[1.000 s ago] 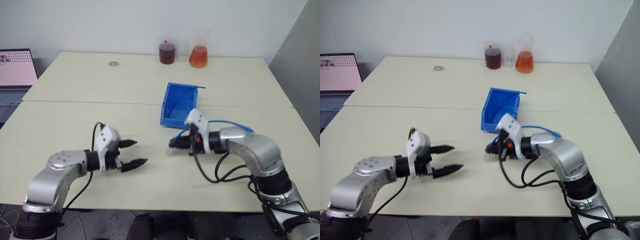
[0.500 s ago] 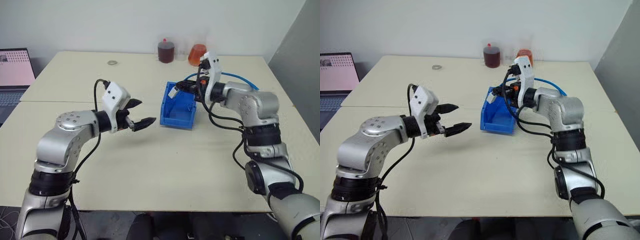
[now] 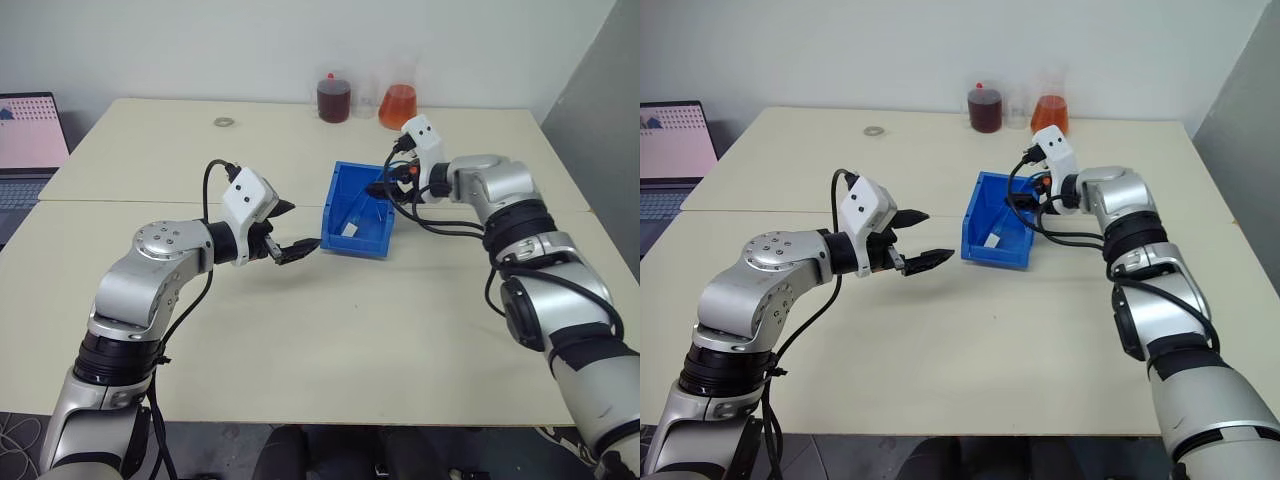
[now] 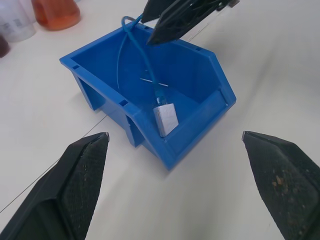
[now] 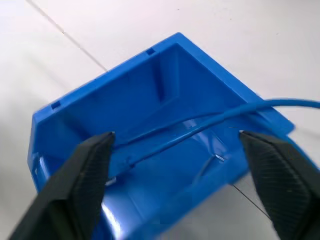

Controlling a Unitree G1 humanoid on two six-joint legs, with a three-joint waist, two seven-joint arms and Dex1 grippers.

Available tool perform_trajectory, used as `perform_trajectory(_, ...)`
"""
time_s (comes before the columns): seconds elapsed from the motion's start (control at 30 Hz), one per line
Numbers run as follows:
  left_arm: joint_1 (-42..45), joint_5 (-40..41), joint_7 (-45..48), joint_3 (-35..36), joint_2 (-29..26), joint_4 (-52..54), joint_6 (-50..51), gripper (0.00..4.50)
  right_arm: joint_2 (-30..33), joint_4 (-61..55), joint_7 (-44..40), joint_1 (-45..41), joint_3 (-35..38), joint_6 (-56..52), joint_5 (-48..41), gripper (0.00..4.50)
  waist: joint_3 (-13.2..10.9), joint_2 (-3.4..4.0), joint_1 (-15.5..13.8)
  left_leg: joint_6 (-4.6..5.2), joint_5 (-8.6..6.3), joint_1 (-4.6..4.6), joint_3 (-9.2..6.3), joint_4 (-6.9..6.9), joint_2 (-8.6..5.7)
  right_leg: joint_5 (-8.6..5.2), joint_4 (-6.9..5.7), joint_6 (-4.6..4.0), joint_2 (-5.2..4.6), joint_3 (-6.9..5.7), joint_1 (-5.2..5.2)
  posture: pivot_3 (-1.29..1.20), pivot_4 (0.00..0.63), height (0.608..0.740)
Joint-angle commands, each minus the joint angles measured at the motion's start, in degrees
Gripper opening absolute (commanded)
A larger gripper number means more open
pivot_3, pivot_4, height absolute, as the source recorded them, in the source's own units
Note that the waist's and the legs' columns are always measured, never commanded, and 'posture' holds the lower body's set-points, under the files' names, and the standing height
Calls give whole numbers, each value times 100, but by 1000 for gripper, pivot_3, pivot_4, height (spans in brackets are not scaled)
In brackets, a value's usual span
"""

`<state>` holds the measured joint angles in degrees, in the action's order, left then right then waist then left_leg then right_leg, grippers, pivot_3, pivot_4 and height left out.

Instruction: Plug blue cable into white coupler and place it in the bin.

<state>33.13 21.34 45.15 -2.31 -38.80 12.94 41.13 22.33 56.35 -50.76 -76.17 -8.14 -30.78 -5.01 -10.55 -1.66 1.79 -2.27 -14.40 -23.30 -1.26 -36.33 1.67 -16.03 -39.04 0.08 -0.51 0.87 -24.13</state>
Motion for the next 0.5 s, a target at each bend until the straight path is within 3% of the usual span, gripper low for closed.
perform_trajectory(0.03,107,3,-103,76,56,139,-28,4500,356,-430,-584,-122,14,-49,39,4466,0,0,-4,0,0,0,0,-3,0,0,-1,0,0,-1,1,0,150,740)
perform_trajectory(0.17,-99,-5,-334,253,155,138,-76,4500,733,-1714,-620,576,161,-258,-44,4466,0,0,-11,0,0,-4,-6,-20,2,2,-5,4,-1,0,3,0,150,740)
perform_trajectory(0.3,-690,278,-316,631,41,513,58,4500,1404,-5021,-825,2457,893,-1178,-915,4466,0,1,-31,1,-1,-19,-18,-49,15,2,-3,4,-6,-6,8,0,150,740)
perform_trajectory(0.5,-1308,55,-229,1017,-412,343,-422,4500,1670,-7524,-421,4638,2062,-1585,-1725,4466,-6,11,-30,4,-2,-39,-22,-60,4,9,-3,17,-20,-19,-1,0,150,740)
